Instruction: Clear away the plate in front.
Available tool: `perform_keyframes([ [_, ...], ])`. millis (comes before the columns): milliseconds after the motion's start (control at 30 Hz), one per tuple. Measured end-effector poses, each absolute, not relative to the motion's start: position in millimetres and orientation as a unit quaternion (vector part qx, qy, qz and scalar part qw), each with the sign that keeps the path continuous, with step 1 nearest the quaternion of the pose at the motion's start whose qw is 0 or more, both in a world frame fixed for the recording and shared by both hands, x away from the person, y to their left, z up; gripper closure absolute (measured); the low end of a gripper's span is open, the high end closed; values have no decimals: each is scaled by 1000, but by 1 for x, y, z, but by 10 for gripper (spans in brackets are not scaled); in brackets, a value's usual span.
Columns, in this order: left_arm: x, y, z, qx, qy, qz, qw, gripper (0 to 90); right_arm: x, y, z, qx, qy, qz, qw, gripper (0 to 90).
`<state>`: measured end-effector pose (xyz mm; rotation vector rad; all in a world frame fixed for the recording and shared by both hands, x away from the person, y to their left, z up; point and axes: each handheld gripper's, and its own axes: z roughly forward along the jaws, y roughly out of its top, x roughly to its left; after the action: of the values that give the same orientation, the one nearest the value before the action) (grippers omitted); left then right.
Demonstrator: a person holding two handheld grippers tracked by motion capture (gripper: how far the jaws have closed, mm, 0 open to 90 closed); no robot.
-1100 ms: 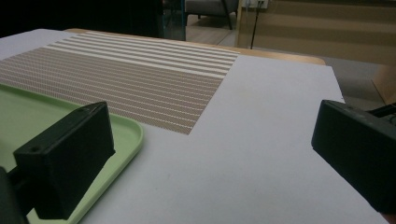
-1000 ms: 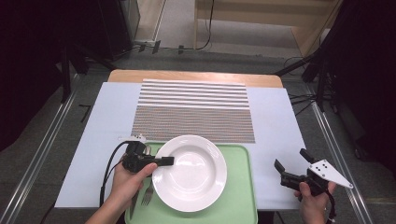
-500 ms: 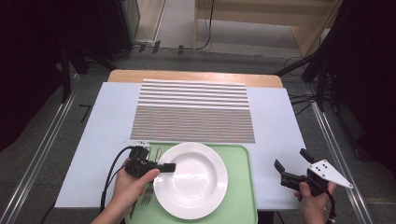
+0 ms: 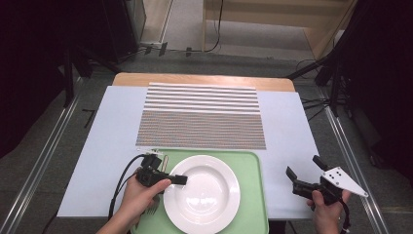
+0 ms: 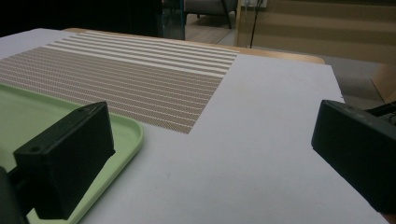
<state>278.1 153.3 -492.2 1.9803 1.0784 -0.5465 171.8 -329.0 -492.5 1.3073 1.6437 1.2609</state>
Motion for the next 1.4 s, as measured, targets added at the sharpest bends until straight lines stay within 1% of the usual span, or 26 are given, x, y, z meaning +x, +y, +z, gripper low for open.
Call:
perform_keyframes([
  [100, 280, 151, -493, 788, 429, -209, 390, 803, 172, -329, -492, 502, 631, 484, 339, 0],
  [200, 280, 149, -491, 801, 417, -192, 384, 775, 171, -329, -492, 501, 631, 484, 340, 0],
  [233, 280, 147, -490, 816, 409, -166, 373, 759, 171, -330, -492, 500, 632, 484, 341, 0],
  [300, 280, 143, -491, 842, 391, -122, 350, 698, 172, -330, -493, 498, 632, 483, 345, 0],
  [333, 281, 143, -492, 842, 391, -124, 349, 675, 172, -331, -493, 498, 633, 483, 345, 0],
  [367, 282, 144, -492, 843, 392, -119, 348, 674, 172, -330, -493, 498, 632, 483, 345, 0],
  [433, 283, 143, -491, 849, 397, -76, 341, 613, 171, -329, -492, 501, 632, 484, 340, 0],
  [667, 284, 142, -488, 857, 386, -57, 338, 603, 172, -330, -493, 500, 633, 483, 342, 0],
  [800, 289, 144, -489, 851, 391, -73, 343, 621, 172, -329, -492, 497, 633, 483, 344, 0],
  [900, 289, 143, -489, 856, 382, -68, 342, 614, 171, -328, -492, 501, 632, 483, 340, 0],
  [933, 288, 143, -488, 858, 379, -54, 343, 603, 171, -329, -492, 500, 632, 483, 340, 0],
  [967, 287, 144, -486, 856, 378, -44, 349, 554, 172, -330, -493, 497, 633, 483, 344, 0],
  [1033, 287, 148, -483, 848, 377, -44, 369, 443, 171, -329, -493, 501, 633, 483, 339, 0],
  [1100, 286, 153, -479, 840, 373, -31, 393, 357, 172, -330, -493, 499, 633, 483, 342, 0],
  [1300, 282, 163, -469, 823, 354, -1, 444, 143, 172, -328, -493, 499, 634, 482, 342, 0],
  [1333, 281, 165, -467, 818, 355, 9, 453, 90, 172, -327, -493, 503, 634, 481, 338, 0],
  [1400, 280, 169, -463, 810, 352, 20, 468, 41, 172, -327, -493, 503, 633, 482, 338, 0],
])
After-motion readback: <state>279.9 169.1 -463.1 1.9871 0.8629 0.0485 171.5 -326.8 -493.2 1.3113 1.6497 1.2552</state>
